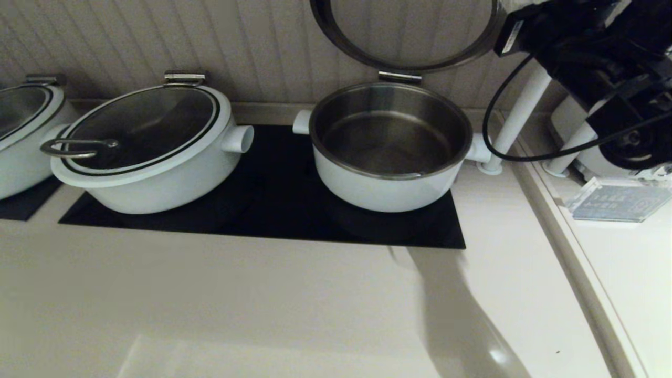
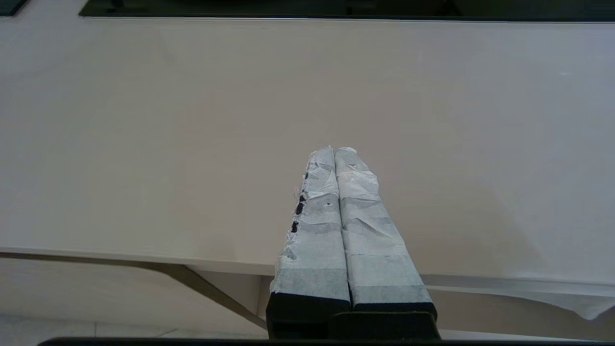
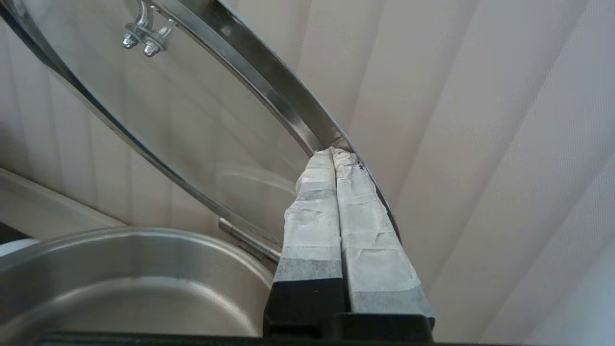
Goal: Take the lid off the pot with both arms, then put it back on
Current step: Open the pot lid completely, then close the pot lid
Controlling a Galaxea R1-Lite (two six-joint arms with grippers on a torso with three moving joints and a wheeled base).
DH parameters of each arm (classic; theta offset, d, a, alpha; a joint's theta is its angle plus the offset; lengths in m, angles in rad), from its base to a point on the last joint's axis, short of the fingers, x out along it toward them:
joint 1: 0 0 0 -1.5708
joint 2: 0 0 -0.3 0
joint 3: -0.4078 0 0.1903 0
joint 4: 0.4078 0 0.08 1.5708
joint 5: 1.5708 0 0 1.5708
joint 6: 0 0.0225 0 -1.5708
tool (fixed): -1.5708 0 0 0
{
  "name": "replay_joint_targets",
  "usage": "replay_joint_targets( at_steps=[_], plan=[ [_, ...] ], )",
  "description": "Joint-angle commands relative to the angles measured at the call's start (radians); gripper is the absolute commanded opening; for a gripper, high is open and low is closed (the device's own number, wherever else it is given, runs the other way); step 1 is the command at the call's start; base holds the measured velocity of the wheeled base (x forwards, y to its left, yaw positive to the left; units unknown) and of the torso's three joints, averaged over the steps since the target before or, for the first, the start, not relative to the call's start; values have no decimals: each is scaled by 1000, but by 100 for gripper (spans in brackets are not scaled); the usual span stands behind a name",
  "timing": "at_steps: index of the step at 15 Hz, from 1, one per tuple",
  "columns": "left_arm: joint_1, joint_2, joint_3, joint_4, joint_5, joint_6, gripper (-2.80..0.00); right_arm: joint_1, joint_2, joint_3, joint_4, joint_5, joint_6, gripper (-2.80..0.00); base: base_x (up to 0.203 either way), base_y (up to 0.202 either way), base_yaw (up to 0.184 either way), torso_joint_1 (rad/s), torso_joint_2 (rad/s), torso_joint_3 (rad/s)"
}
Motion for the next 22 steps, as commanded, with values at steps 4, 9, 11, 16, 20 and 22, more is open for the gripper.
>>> replay_joint_targets(
  at_steps=[4, 9, 11, 16, 20, 22],
  plan=[
    [1, 0, 0, 0, -1, 0, -280, 0, -55, 100, -3, 2, -2, -280, 0, 0, 0, 0, 0, 0],
    [1, 0, 0, 0, -1, 0, -280, 0, -156, 283, 1, 2, -2, -280, 0, 0, 0, 0, 0, 0],
    [1, 0, 0, 0, -1, 0, -280, -1, -198, 348, 3, 1, -1, -280, 0, 0, 0, 0, 0, 0],
    [1, 0, 0, 0, -1, 0, -280, -19, -325, 476, 58, -2, 0, -280, 0, 0, 0, 0, 0, 0],
    [1, 0, 0, 0, -1, 0, -280, -68, -356, 331, 178, 30, 4, -280, 0, 0, 0, 0, 0, 0],
    [1, 0, 0, 0, -1, 0, -280, -79, -325, 199, 219, 82, 4, -280, 0, 0, 0, 0, 0, 0]
  ],
)
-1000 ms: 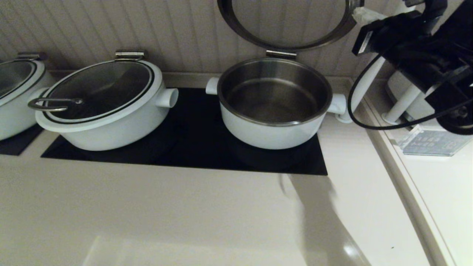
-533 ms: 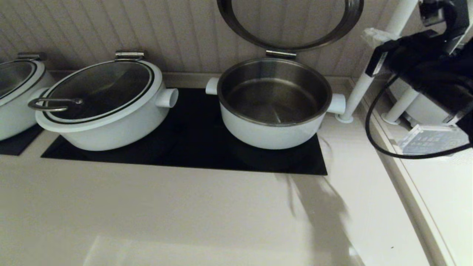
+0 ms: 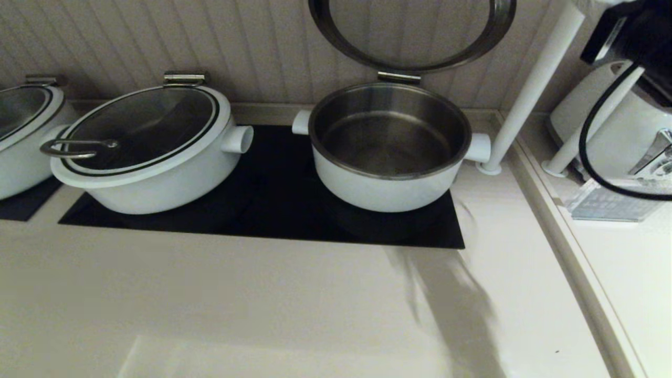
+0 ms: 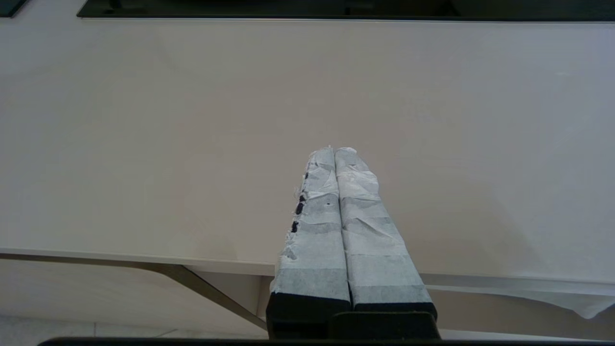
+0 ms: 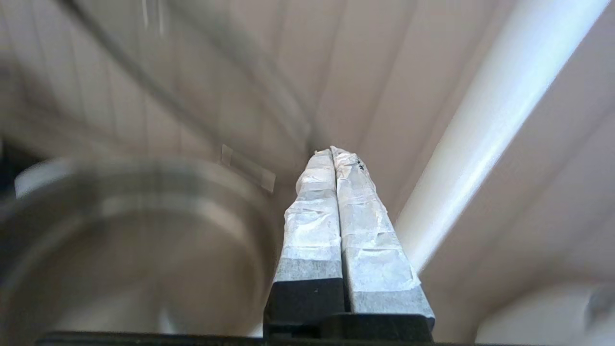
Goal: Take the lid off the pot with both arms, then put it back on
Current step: Close the pot lid
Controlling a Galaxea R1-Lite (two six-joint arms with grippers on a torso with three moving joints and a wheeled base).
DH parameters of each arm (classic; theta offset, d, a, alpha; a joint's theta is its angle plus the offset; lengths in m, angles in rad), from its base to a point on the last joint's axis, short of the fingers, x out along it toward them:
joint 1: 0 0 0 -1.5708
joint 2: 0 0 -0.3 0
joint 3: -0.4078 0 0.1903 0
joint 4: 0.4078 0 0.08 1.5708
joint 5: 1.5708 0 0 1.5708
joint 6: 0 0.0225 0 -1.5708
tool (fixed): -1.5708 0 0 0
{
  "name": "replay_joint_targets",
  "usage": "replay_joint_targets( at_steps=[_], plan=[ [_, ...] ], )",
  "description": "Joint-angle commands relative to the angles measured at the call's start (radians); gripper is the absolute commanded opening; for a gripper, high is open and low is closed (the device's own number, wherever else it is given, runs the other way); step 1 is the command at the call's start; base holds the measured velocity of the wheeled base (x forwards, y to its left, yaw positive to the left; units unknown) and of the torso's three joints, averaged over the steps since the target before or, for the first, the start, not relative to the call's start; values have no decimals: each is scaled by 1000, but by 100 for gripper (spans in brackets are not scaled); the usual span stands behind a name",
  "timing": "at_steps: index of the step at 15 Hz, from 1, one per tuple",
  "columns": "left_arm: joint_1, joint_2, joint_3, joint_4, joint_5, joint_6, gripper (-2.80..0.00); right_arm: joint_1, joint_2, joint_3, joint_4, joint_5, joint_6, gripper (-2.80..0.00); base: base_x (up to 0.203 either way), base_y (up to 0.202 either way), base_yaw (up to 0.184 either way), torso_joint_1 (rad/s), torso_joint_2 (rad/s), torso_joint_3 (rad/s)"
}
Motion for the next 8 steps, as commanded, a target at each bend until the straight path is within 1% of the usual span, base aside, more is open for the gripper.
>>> replay_joint_targets(
  at_steps=[1, 5, 8],
  plan=[
    [0, 0, 0, 0, 0, 0, -280, -9, 48, -129, 13, 38, -2, -280, 0, 0, 0, 0, 0, 0],
    [0, 0, 0, 0, 0, 0, -280, -10, 232, -368, 20, 139, -2, -280, 0, 0, 0, 0, 0, 0],
    [0, 0, 0, 0, 0, 0, -280, -11, 372, -498, -12, 170, -2, -280, 0, 0, 0, 0, 0, 0]
  ],
)
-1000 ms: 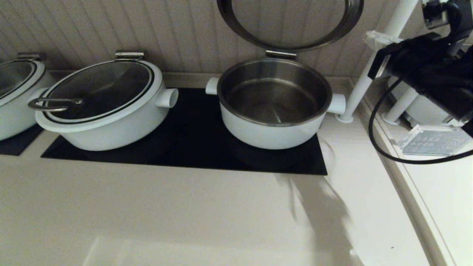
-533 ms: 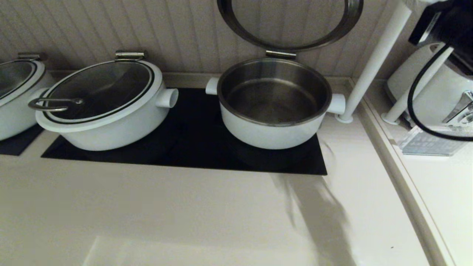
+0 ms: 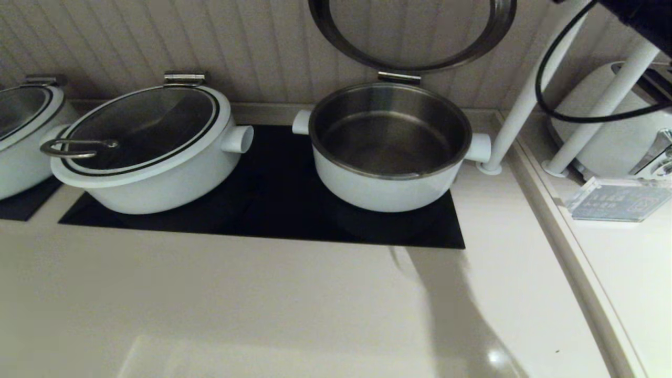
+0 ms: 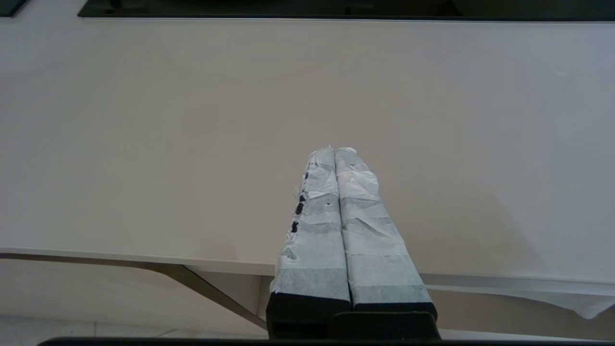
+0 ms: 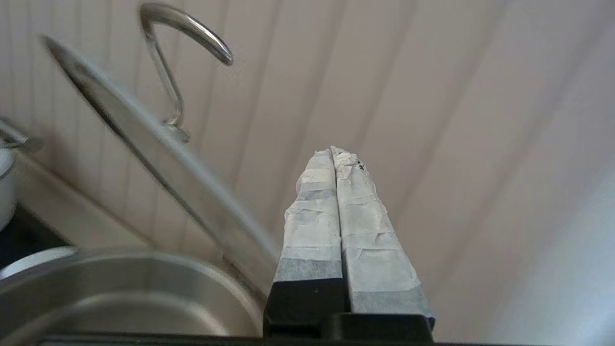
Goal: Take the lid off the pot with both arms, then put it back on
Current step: Close the pot lid
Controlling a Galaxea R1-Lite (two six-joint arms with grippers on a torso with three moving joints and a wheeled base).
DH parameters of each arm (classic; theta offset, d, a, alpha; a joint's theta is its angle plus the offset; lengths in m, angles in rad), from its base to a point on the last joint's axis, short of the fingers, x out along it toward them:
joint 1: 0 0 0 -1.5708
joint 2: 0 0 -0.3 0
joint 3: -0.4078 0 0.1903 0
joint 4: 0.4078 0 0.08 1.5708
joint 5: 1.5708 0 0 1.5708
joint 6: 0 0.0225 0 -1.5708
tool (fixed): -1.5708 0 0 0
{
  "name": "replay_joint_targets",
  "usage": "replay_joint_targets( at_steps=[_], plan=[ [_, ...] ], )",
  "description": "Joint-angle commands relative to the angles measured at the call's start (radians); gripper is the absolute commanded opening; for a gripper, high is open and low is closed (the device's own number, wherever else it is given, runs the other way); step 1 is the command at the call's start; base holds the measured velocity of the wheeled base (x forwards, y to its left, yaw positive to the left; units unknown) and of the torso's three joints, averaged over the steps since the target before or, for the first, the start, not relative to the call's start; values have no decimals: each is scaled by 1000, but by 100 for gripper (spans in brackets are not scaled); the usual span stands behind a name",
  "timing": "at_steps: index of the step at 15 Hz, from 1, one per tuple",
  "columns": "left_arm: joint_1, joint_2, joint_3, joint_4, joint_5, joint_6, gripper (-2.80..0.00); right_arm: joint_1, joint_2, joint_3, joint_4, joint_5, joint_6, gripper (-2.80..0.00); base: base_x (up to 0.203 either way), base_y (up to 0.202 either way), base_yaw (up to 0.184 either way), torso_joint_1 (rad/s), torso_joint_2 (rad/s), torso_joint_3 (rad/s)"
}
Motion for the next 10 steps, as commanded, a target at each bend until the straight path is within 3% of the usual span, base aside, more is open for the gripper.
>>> replay_joint_targets(
  at_steps=[1, 5, 10],
  plan=[
    [0, 0, 0, 0, 0, 0, -280, -4, 144, -83, -23, 5, -2, -280, 0, 0, 0, 0, 0, 0],
    [0, 0, 0, 0, 0, 0, -280, -58, 247, -247, -20, 27, 0, -280, 0, 0, 0, 0, 0, 0],
    [0, 0, 0, 0, 0, 0, -280, -79, 239, -249, -11, 90, 4, -280, 0, 0, 0, 0, 0, 0]
  ],
)
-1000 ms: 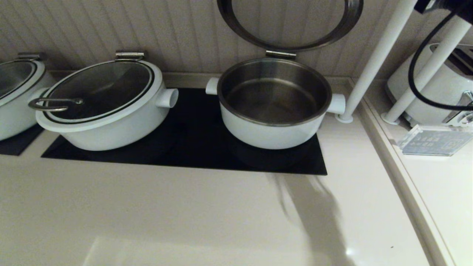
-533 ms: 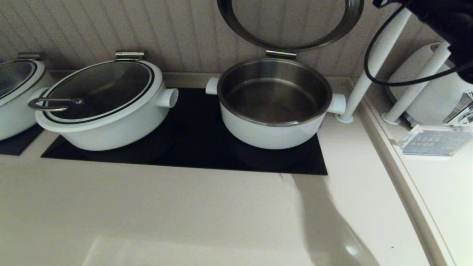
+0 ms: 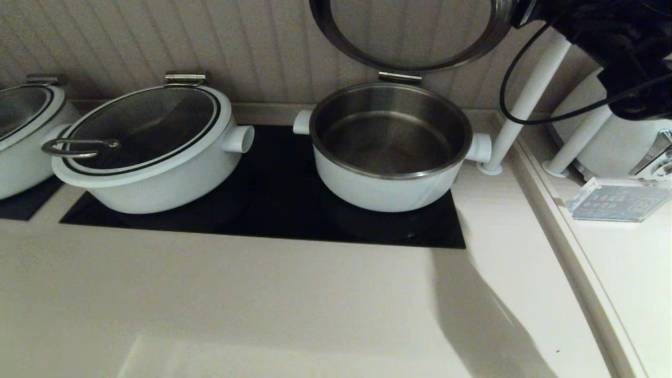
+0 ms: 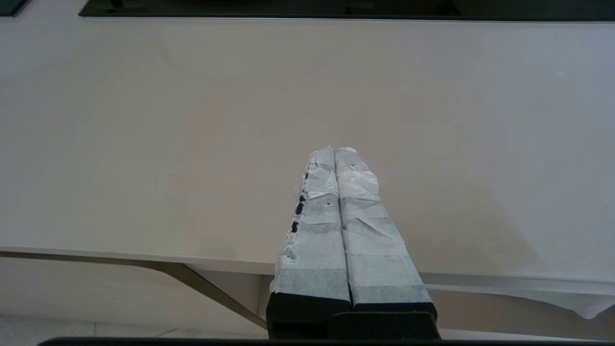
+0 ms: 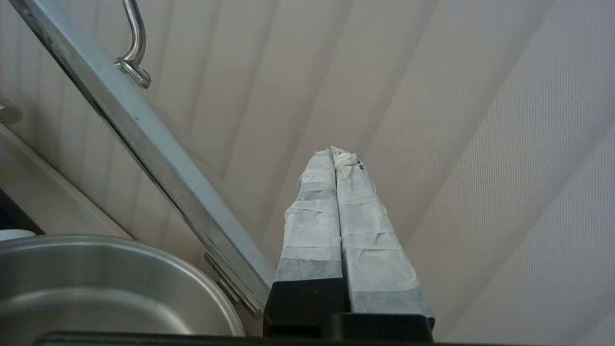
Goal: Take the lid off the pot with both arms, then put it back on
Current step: Close the pot lid
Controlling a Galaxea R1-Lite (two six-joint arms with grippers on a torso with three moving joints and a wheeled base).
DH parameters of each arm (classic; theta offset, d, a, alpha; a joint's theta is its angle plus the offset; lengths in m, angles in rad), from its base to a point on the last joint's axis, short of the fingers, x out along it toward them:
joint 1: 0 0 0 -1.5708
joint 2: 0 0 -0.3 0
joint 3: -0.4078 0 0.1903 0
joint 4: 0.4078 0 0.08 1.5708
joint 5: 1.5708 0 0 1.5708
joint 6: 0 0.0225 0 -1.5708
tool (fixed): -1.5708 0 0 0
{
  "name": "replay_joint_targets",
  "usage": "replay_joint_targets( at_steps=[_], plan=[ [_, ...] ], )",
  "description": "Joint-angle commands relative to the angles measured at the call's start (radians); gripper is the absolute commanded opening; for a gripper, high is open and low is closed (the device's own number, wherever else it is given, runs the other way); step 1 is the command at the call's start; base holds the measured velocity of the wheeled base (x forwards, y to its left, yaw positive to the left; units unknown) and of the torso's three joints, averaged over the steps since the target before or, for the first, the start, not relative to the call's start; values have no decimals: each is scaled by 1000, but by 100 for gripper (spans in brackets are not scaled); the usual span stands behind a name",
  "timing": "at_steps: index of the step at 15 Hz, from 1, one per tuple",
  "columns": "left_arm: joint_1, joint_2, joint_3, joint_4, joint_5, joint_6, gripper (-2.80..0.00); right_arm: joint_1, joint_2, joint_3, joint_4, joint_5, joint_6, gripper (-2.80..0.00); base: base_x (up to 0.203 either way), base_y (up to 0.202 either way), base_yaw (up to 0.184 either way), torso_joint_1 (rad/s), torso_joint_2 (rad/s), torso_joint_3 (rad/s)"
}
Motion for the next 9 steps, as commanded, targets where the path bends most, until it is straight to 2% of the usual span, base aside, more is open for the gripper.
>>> replay_joint_targets(
  at_steps=[1, 3, 9],
  plan=[
    [0, 0, 0, 0, 0, 0, -280, -2, 3, -1, -5, 3, -2, -280, 0, 0, 0, 0, 0, 0],
    [0, 0, 0, 0, 0, 0, -280, -1, 1, 0, -2, 5, -2, -280, 0, 0, 0, 0, 0, 0],
    [0, 0, 0, 0, 0, 0, -280, -1, -18, 14, -2, 80, -2, -280, 0, 0, 0, 0, 0, 0]
  ],
)
